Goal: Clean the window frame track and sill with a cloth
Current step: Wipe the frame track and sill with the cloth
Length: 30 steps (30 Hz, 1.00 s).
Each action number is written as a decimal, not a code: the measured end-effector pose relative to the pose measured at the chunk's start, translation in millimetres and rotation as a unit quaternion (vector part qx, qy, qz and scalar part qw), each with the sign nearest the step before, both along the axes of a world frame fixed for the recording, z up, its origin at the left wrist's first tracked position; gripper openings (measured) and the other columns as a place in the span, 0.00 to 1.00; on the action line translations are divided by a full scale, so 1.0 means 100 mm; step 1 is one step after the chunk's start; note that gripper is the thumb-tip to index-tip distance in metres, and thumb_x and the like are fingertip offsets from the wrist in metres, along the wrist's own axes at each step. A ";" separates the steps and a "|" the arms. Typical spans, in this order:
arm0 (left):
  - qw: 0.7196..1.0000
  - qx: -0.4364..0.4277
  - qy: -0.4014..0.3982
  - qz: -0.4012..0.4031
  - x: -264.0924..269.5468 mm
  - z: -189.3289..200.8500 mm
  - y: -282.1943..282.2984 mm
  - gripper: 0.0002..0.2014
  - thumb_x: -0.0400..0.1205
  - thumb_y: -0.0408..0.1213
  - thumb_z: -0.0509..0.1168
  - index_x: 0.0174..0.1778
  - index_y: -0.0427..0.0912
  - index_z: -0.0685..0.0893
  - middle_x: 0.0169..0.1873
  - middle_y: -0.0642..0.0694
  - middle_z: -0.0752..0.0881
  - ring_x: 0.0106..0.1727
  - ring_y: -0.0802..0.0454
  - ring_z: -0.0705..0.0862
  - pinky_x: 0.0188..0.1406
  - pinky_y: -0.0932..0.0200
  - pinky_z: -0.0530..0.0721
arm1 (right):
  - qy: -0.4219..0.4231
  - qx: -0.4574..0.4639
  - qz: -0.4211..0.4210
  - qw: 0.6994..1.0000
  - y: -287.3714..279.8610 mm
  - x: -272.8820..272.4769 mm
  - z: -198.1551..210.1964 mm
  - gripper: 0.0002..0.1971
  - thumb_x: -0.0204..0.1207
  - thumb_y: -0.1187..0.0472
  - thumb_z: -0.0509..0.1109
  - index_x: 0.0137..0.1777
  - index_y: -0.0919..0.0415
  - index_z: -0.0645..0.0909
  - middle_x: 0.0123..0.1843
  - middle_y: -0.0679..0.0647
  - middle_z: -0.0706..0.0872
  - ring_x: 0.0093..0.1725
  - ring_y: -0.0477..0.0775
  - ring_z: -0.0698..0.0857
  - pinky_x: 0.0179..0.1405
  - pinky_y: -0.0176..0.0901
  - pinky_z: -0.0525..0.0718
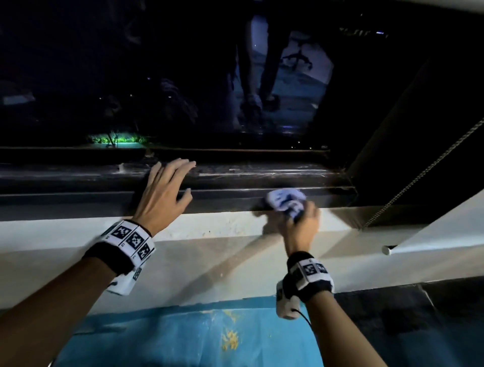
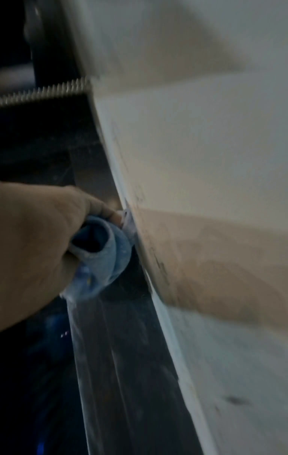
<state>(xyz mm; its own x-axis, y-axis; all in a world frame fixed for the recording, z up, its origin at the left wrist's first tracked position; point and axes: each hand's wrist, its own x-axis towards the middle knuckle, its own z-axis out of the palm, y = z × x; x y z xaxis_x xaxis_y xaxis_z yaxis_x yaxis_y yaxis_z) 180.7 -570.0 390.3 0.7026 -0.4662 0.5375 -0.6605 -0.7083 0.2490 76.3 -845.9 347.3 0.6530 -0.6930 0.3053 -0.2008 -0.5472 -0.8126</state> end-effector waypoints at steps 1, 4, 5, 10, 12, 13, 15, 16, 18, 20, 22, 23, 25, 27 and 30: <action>1.000 -0.001 -0.004 0.003 0.02 0.02 0.05 0.28 0.78 0.32 0.65 0.75 0.41 0.69 0.69 0.44 0.73 0.74 0.50 0.68 0.79 0.43 0.54 | 0.007 0.027 -0.055 0.998 -0.04 0.03 0.00 0.17 0.66 0.79 0.65 0.57 0.76 0.73 0.57 0.74 0.73 0.49 0.62 0.75 0.50 0.38 0.69; 1.000 0.014 -0.005 0.012 0.08 0.04 0.18 0.28 0.77 0.32 0.66 0.75 0.40 0.68 0.69 0.43 0.72 0.73 0.48 0.69 0.79 0.43 0.55 | 0.038 0.065 -0.073 0.995 0.09 0.19 0.00 0.23 0.69 0.74 0.68 0.63 0.77 0.66 0.62 0.74 0.67 0.56 0.70 0.74 0.61 0.49 0.72; 1.000 0.021 0.001 0.015 0.10 0.04 0.21 0.29 0.77 0.33 0.66 0.75 0.41 0.68 0.69 0.43 0.72 0.72 0.48 0.69 0.79 0.43 0.54 | 0.053 0.058 -0.056 0.995 0.21 0.24 -0.01 0.25 0.71 0.72 0.68 0.66 0.78 0.65 0.65 0.75 0.66 0.60 0.71 0.72 0.64 0.54 0.71; 0.998 0.057 0.008 0.009 0.15 -0.03 0.30 0.30 0.77 0.34 0.66 0.76 0.42 0.67 0.72 0.44 0.70 0.76 0.48 0.66 0.79 0.45 0.51 | 0.090 0.043 0.033 0.995 0.70 0.24 -0.13 0.22 0.71 0.70 0.68 0.65 0.71 0.69 0.66 0.68 0.69 0.60 0.70 0.73 0.56 0.60 0.76; 0.998 0.055 0.005 0.004 0.16 -0.04 0.31 0.30 0.77 0.34 0.67 0.76 0.42 0.68 0.73 0.44 0.70 0.77 0.48 0.65 0.79 0.45 0.50 | 0.085 -0.030 0.083 0.993 0.80 0.21 -0.19 0.20 0.67 0.71 0.71 0.60 0.68 0.74 0.63 0.65 0.72 0.56 0.67 0.74 0.53 0.57 0.79; 0.999 0.052 0.003 0.004 0.16 -0.04 0.31 0.30 0.77 0.34 0.67 0.76 0.42 0.68 0.73 0.44 0.70 0.77 0.48 0.65 0.79 0.45 0.50 | 0.072 -0.079 0.124 0.987 0.84 0.21 -0.23 0.19 0.64 0.75 0.72 0.56 0.67 0.78 0.61 0.66 0.75 0.55 0.67 0.75 0.52 0.58 0.81; 0.999 0.045 0.000 0.003 0.17 -0.06 0.30 0.30 0.76 0.34 0.67 0.76 0.42 0.69 0.73 0.44 0.71 0.77 0.48 0.65 0.79 0.44 0.51 | 0.064 -0.165 0.218 0.960 0.87 0.19 -0.23 0.15 0.61 0.76 0.73 0.48 0.66 0.82 0.56 0.65 0.81 0.55 0.68 0.76 0.52 0.54 0.82; 0.999 0.041 -0.001 0.002 0.17 -0.06 0.30 0.30 0.76 0.33 0.67 0.76 0.42 0.69 0.72 0.43 0.71 0.76 0.48 0.65 0.79 0.44 0.51 | 0.068 -0.189 0.268 0.942 0.87 0.17 -0.19 0.11 0.61 0.74 0.74 0.44 0.65 0.83 0.54 0.63 0.84 0.54 0.66 0.77 0.52 0.49 0.81; 0.999 0.033 -0.003 0.001 0.19 -0.07 0.30 0.29 0.76 0.34 0.67 0.75 0.41 0.69 0.72 0.43 0.72 0.75 0.47 0.67 0.79 0.44 0.52 | 0.066 -0.207 0.321 0.922 0.76 0.14 -0.08 0.10 0.59 0.72 0.77 0.41 0.64 0.85 0.52 0.60 0.86 0.52 0.63 0.80 0.49 0.42 0.78; 1.000 0.026 -0.004 0.001 0.21 -0.06 0.32 0.28 0.77 0.37 0.63 0.75 0.41 0.70 0.70 0.43 0.74 0.73 0.48 0.69 0.79 0.46 0.53 | 0.040 -0.157 0.287 0.944 0.60 0.09 -0.02 0.14 0.58 0.78 0.74 0.43 0.65 0.85 0.53 0.61 0.83 0.50 0.62 0.81 0.47 0.45 0.81; 1.000 0.021 -0.010 0.000 0.24 -0.04 0.33 0.27 0.76 0.39 0.60 0.74 0.41 0.72 0.68 0.43 0.76 0.69 0.49 0.71 0.78 0.48 0.53 | 0.024 -0.088 0.173 0.981 0.41 0.05 0.00 0.18 0.60 0.80 0.69 0.49 0.65 0.83 0.56 0.63 0.78 0.53 0.64 0.79 0.51 0.48 0.81; 1.000 0.017 -0.015 -0.003 0.24 -0.03 0.33 0.26 0.76 0.39 0.60 0.73 0.41 0.73 0.67 0.44 0.76 0.68 0.49 0.71 0.78 0.48 0.54 | 0.045 -0.065 0.111 0.991 0.35 0.06 0.00 0.17 0.63 0.77 0.68 0.52 0.67 0.81 0.57 0.65 0.76 0.55 0.67 0.77 0.54 0.50 0.79; 1.000 0.008 -0.021 -0.006 0.25 -0.01 0.32 0.25 0.77 0.36 0.63 0.72 0.40 0.74 0.66 0.43 0.77 0.66 0.50 0.70 0.77 0.46 0.57 | 0.115 -0.042 0.028 0.992 0.37 0.12 0.00 0.18 0.68 0.63 0.68 0.56 0.71 0.76 0.58 0.69 0.74 0.55 0.72 0.76 0.58 0.56 0.76; 1.000 0.002 -0.020 -0.005 0.24 0.00 0.32 0.26 0.76 0.33 0.67 0.72 0.39 0.74 0.66 0.43 0.77 0.65 0.50 0.68 0.77 0.45 0.58 | 0.156 -0.042 -0.004 0.987 0.53 0.24 -0.01 0.27 0.66 0.50 0.64 0.57 0.73 0.75 0.57 0.72 0.74 0.54 0.74 0.76 0.59 0.61 0.72; 1.000 0.008 -0.009 -0.010 0.23 -0.01 0.33 0.27 0.76 0.32 0.67 0.73 0.40 0.73 0.67 0.44 0.76 0.66 0.50 0.68 0.78 0.45 0.57 | 0.211 -0.108 -0.008 0.972 0.90 0.34 -0.04 0.23 0.70 0.56 0.67 0.59 0.74 0.74 0.59 0.72 0.74 0.58 0.73 0.73 0.59 0.60 0.67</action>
